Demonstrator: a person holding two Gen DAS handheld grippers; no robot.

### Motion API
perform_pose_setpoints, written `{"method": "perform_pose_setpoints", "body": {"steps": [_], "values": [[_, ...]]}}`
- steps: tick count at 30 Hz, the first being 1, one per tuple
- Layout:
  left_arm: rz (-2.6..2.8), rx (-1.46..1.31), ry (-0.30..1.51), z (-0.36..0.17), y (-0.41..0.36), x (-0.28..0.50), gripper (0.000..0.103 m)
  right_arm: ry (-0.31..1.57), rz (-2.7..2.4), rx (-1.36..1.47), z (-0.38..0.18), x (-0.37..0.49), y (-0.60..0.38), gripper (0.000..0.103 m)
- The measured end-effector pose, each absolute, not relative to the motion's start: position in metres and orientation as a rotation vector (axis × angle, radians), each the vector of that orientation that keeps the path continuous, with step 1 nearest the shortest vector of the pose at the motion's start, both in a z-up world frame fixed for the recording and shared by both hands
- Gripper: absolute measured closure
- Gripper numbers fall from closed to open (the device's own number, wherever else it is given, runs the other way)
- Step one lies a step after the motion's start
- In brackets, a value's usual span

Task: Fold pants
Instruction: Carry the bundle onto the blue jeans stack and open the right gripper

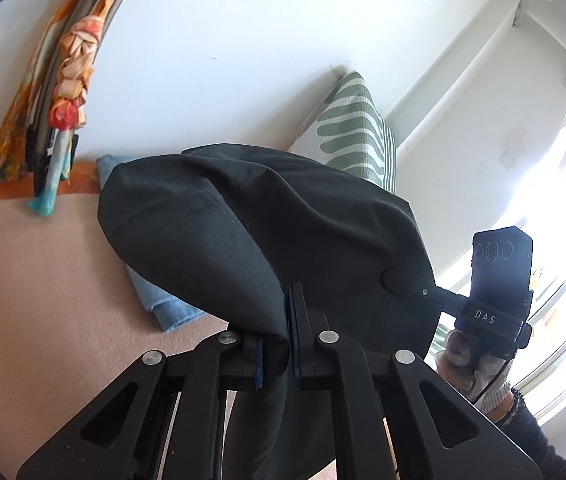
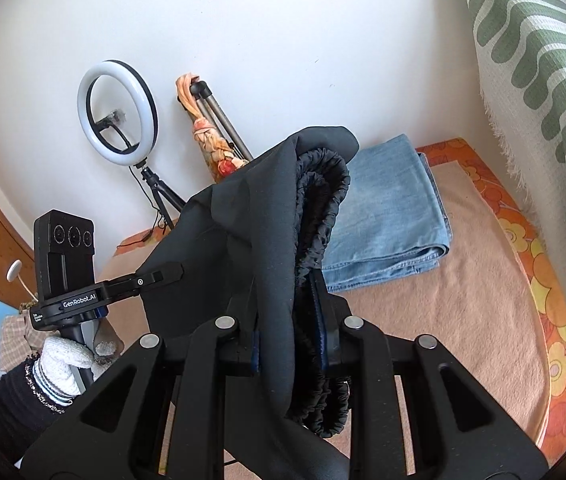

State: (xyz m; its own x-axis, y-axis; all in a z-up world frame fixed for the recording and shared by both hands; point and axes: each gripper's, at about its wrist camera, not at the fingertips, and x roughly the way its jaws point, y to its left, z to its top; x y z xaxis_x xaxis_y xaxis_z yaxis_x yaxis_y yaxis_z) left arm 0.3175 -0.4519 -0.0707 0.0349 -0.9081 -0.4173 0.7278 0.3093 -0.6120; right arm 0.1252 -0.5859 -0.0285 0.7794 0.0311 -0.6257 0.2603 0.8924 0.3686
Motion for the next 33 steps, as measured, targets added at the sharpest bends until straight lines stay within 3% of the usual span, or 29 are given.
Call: {"method": "perform_pose_setpoints", "body": {"steps": [10, 23, 25, 29, 30, 33], "values": [[-1.270, -0.220, 0.814, -0.068, -0.518, 0.396, 0.095, 0.622, -0.160, 0.426, -0.024, 0.205, -0.663, 0.082], [-1.176, -0.181, 0.895, -0.138, -0.561, 0.457, 0.095, 0.660, -0.143, 0.527, -0.112, 0.284, -0.740, 0.082], [-1.130, -0.195, 0.927, -0.146, -0.554, 0.461, 0.084, 0.708, -0.153, 0.540, -0.126, 0.291, -0.749, 0.082], [-1.129, -0.289, 0.982, -0.158, -0.532, 0.463, 0.058, 0.765, -0.231, 0.562, -0.138, 0.292, -0.762, 0.061], [-1.136, -0.298, 1.003, -0.162, -0.528, 0.461, 0.055, 0.767, -0.253, 0.572, -0.140, 0.290, -0.766, 0.053], [-1.144, -0.349, 1.093, -0.178, -0.519, 0.452, 0.050, 0.762, -0.272, 0.580, -0.139, 0.281, -0.765, 0.051]]}}
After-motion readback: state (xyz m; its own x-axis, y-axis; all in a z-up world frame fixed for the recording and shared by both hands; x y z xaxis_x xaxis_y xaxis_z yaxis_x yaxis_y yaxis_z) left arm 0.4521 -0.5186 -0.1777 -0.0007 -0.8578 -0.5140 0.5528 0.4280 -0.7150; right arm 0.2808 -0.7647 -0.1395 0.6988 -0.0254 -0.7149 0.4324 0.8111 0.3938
